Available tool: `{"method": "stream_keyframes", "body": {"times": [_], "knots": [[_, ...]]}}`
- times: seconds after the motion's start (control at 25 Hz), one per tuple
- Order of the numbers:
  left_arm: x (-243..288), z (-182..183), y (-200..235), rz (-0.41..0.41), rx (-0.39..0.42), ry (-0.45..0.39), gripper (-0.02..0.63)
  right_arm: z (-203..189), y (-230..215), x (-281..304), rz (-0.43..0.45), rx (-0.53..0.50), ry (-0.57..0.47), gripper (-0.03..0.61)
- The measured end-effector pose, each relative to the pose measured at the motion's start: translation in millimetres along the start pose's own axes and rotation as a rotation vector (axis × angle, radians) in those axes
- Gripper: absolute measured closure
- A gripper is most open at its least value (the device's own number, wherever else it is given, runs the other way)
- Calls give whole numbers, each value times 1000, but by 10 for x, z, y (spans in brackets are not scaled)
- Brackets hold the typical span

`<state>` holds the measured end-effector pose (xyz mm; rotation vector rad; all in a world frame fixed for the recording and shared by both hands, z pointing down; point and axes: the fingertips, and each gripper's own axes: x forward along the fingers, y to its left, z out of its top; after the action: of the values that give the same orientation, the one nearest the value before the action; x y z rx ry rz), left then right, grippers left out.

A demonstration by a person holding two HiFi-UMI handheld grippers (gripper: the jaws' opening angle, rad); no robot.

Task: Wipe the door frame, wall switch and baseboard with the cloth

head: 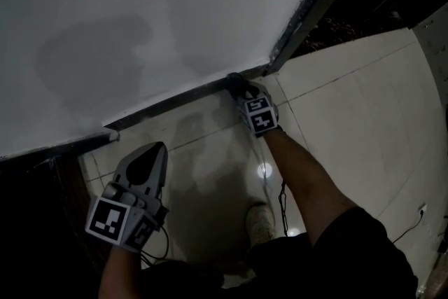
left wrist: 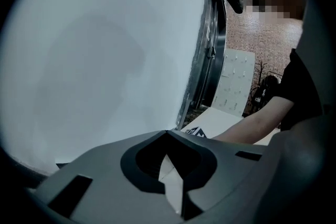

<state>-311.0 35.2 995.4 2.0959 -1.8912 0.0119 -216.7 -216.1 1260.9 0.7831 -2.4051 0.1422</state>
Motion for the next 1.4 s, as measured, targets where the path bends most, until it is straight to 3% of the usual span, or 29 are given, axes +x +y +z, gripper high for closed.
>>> {"method": "stream_keyframes", "body": {"times": [0.68, 0.92, 1.08, 1.24, 1.4], "knots": [[21, -65, 69, 16, -37, 7, 611, -230, -658, -124, -151, 70, 36, 483], [-92, 7, 135, 25, -28, -19, 611, -201, -699, -219, -155, 53, 55, 483], [-260, 101, 229, 40, -28, -60, 611, 29, -587, -395, -109, 7, 20, 483], [-533, 249, 348, 67, -35, -127, 611, 513, -395, -912, -76, 104, -79, 483], [-834, 851, 355, 127, -11, -148, 611, 1224, -168, -1780, -28, 121, -93, 483]]}}
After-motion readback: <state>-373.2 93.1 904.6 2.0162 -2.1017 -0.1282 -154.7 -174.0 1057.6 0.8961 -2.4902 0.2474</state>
